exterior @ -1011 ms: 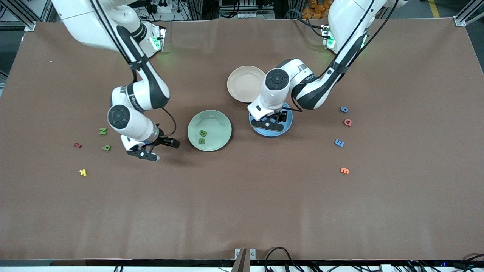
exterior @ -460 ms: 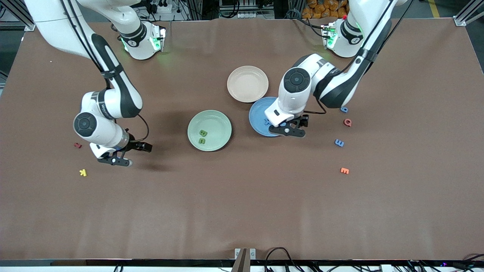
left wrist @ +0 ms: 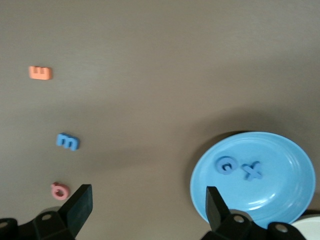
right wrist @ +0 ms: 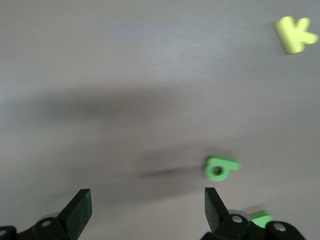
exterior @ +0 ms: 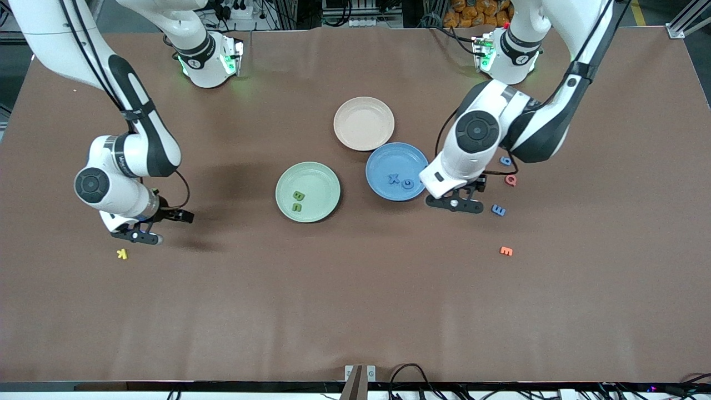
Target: Sort letters by color into matching plates
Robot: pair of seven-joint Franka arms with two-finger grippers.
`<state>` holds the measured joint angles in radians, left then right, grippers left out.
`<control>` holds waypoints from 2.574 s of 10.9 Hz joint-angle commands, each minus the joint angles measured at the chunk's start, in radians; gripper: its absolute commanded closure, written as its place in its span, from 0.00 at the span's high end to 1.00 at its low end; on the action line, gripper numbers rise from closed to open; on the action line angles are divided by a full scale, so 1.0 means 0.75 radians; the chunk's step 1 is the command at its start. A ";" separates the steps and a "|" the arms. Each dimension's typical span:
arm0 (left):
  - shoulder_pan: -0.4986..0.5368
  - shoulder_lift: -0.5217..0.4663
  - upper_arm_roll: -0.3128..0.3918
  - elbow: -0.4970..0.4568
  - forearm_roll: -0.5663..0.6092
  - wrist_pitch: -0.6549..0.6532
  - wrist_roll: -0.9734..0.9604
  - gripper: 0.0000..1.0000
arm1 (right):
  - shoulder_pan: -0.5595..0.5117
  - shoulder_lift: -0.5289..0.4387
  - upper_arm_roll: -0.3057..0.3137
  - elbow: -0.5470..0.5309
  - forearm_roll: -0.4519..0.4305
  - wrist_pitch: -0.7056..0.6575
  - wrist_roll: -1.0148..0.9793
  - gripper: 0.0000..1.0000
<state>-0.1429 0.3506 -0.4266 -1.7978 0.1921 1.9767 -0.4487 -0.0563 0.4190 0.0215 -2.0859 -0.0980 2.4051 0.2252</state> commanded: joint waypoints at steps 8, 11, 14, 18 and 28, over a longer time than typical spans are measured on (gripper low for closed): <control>0.213 -0.067 0.068 -0.135 -0.027 0.141 0.303 1.00 | -0.211 0.024 0.051 -0.060 -0.100 0.111 -0.090 1.00; 0.266 -0.069 0.088 -0.265 -0.029 0.303 0.461 1.00 | -0.224 0.061 0.059 -0.068 -0.100 0.190 -0.088 1.00; 0.264 -0.065 0.127 -0.386 -0.027 0.475 0.533 1.00 | -0.264 0.071 0.090 -0.092 -0.100 0.248 -0.088 1.00; 0.264 -0.038 0.182 -0.476 -0.019 0.591 0.771 1.00 | -0.328 0.069 0.127 -0.129 -0.103 0.288 -0.104 1.00; 0.252 -0.030 0.217 -0.648 -0.017 0.833 0.864 1.00 | -0.340 0.041 0.129 -0.178 -0.103 0.311 -0.145 0.85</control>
<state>0.0503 0.3399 -0.2669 -2.2444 0.1918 2.5406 0.1722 -0.2770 0.4760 0.0951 -2.1926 -0.1576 2.6288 0.1399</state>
